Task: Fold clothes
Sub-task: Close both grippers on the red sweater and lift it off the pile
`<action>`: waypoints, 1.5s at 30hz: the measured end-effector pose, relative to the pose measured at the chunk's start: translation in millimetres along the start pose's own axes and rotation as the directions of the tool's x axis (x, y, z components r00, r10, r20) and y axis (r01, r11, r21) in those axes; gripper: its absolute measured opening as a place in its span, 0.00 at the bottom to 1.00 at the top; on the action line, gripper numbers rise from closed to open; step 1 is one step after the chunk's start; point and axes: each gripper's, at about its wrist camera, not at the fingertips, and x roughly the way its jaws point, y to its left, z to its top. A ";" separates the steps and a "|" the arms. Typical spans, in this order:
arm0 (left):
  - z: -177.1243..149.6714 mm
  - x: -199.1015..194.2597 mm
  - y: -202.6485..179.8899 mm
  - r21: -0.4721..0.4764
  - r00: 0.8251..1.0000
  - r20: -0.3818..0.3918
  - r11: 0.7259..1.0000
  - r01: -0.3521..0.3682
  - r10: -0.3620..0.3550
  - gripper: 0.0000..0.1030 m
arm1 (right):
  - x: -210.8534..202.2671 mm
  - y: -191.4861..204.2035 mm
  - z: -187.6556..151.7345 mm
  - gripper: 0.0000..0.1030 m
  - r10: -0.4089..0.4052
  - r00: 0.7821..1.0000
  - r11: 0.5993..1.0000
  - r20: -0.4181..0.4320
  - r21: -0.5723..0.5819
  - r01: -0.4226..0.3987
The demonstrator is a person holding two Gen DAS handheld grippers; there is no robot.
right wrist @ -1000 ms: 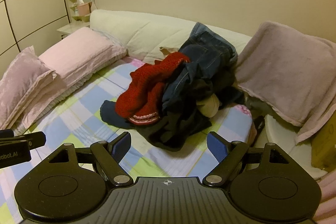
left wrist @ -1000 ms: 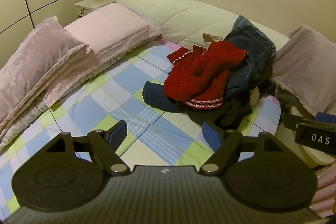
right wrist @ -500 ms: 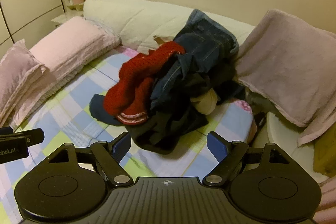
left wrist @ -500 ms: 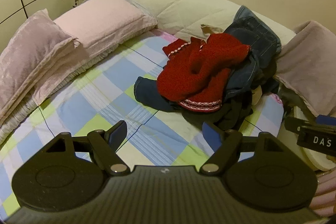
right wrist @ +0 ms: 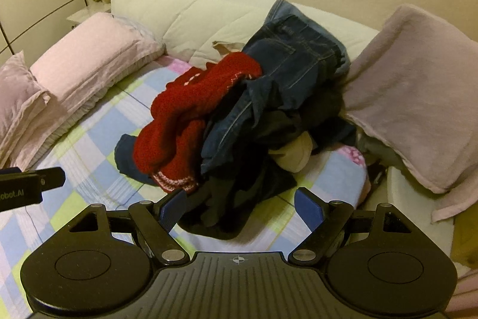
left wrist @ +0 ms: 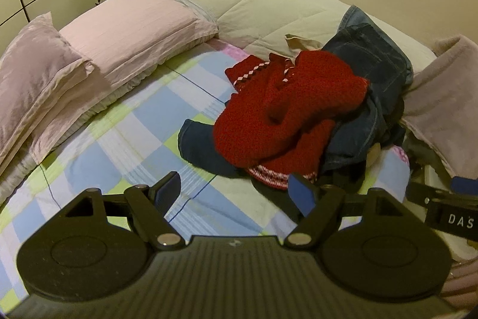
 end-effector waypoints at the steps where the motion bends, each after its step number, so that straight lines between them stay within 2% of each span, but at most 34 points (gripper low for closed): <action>1: 3.5 5.2 0.3 -0.002 1.000 -0.005 1.000 0.001 -0.001 0.74 | 4.6 -0.9 3.3 0.80 0.006 1.000 1.000 -0.008 0.005 -0.006; 6: 18.6 35.2 2.8 -0.013 0.999 -0.036 1.000 0.012 -0.012 0.74 | 34.1 -10.9 20.0 0.80 0.052 0.996 0.996 -0.074 0.082 -0.045; 15: 43.6 93.2 1.6 -0.034 0.995 -0.084 0.998 0.054 -0.057 0.74 | 79.7 -28.2 51.8 0.80 0.165 0.984 0.971 -0.073 0.189 -0.149; 18: 48.6 111.1 2.3 -0.044 0.993 -0.097 0.997 0.067 -0.071 0.74 | 93.7 -38.3 65.0 0.80 0.232 0.972 0.936 -0.032 0.279 -0.215; 23: 54.7 137.4 -1.5 -0.051 0.988 -0.106 0.993 0.109 -0.114 0.74 | 118.1 -57.4 87.1 0.79 0.324 0.944 0.837 0.062 0.448 -0.316; 24: 54.4 141.9 -3.7 -0.051 0.987 -0.106 0.991 0.120 -0.125 0.74 | 123.8 -59.8 91.4 0.74 0.325 0.943 0.827 0.070 0.463 -0.319; 25: 53.8 146.4 -5.9 -0.051 0.985 -0.104 0.990 0.135 -0.139 0.74 | 129.6 -62.3 95.6 0.62 0.326 0.942 0.817 0.078 0.478 -0.322; 29: 48.6 165.8 -15.8 -0.045 0.969 -0.091 0.973 0.228 -0.231 0.74 | 156.2 -72.6 104.8 0.61 0.337 0.940 0.787 0.057 0.531 -0.314; 31: 44.4 177.6 -23.5 -0.029 0.963 -0.091 0.967 0.251 -0.253 0.73 | 166.4 -78.5 107.0 0.61 0.348 0.936 0.767 0.053 0.558 -0.317; 34: 40.2 196.2 -34.3 0.007 0.962 -0.073 0.964 0.266 -0.265 0.63 | 175.7 -82.1 109.7 0.61 0.363 0.931 0.755 0.044 0.572 -0.321; 35: 39.3 202.1 -37.0 0.016 0.960 -0.066 0.961 0.275 -0.273 0.46 | 177.1 -81.5 110.2 0.60 0.365 0.930 0.759 0.044 0.564 -0.325; 36: 38.9 208.4 -38.7 0.021 0.954 -0.061 0.955 0.297 -0.295 0.31 | 178.1 -80.9 110.6 0.39 0.356 0.933 0.771 0.044 0.550 -0.320; 37: 39.4 211.6 -38.7 0.022 0.948 -0.061 0.950 0.313 -0.311 0.10 | 177.2 -80.6 109.4 0.19 0.352 0.935 0.779 0.042 0.541 -0.317; 40: 41.5 207.8 -35.9 0.027 0.944 -0.030 0.944 0.328 -0.327 0.08 | 174.4 -79.8 105.5 0.08 0.339 0.940 0.802 0.037 0.511 -0.309; 44: 39.4 172.9 -11.6 0.012 0.952 0.082 0.955 0.296 -0.296 0.06 | 156.3 -70.9 101.4 0.06 0.335 0.939 0.830 0.075 0.449 -0.331; 45: 38.8 160.5 -0.5 -0.005 0.954 0.111 0.960 0.280 -0.278 0.06 | 148.9 -65.9 102.5 0.06 0.351 0.931 0.832 0.098 0.424 -0.358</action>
